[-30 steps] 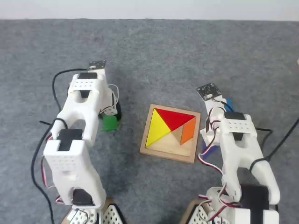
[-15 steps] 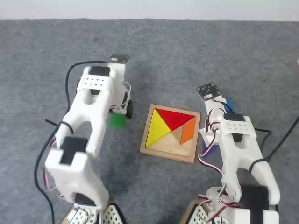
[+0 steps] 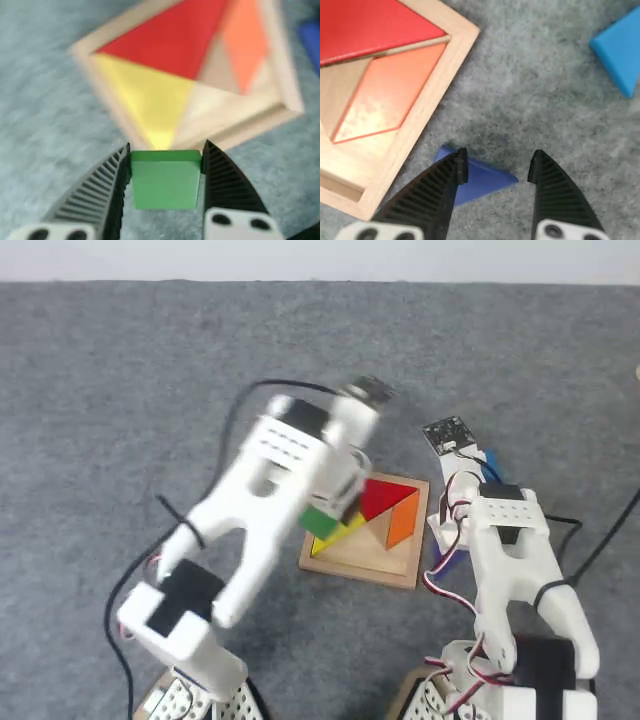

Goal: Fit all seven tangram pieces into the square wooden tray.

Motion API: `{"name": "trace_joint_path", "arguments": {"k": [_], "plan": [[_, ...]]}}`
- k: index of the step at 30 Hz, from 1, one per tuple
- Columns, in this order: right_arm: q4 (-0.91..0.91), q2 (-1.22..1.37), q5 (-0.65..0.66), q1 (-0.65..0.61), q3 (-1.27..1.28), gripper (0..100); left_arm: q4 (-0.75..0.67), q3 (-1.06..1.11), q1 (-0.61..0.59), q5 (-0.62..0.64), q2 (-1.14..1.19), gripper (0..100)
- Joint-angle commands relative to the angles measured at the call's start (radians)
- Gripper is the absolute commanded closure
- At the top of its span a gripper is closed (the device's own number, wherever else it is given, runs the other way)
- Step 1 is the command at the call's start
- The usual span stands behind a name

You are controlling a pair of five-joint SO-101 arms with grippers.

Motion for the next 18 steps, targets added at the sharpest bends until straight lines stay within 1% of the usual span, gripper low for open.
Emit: {"name": "trace_joint_path", "arguments": {"k": [1, 5, 10, 13, 18], "plan": [[-0.019, -0.044, -0.012, 0.002, 0.009, 78.6, -0.040, -0.016, 0.089, -0.040, 0.041, 83], [-0.028, -0.044, -0.011, 0.021, 0.011, 78.6, -0.084, -0.018, 0.150, -0.044, 0.109, 83], [-0.028, -0.044, -0.009, 0.030, 0.009, 78.6, -0.120, -0.022, 0.149, -0.044, 0.149, 82], [-0.028, -0.044, -0.009, 0.030, 0.009, 78.6, -0.130, -0.024, 0.149, -0.044, 0.153, 77], [-0.028, -0.044, -0.011, 0.028, 0.009, 78.6, -0.135, -0.024, 0.147, -0.095, 0.153, 74]]}}
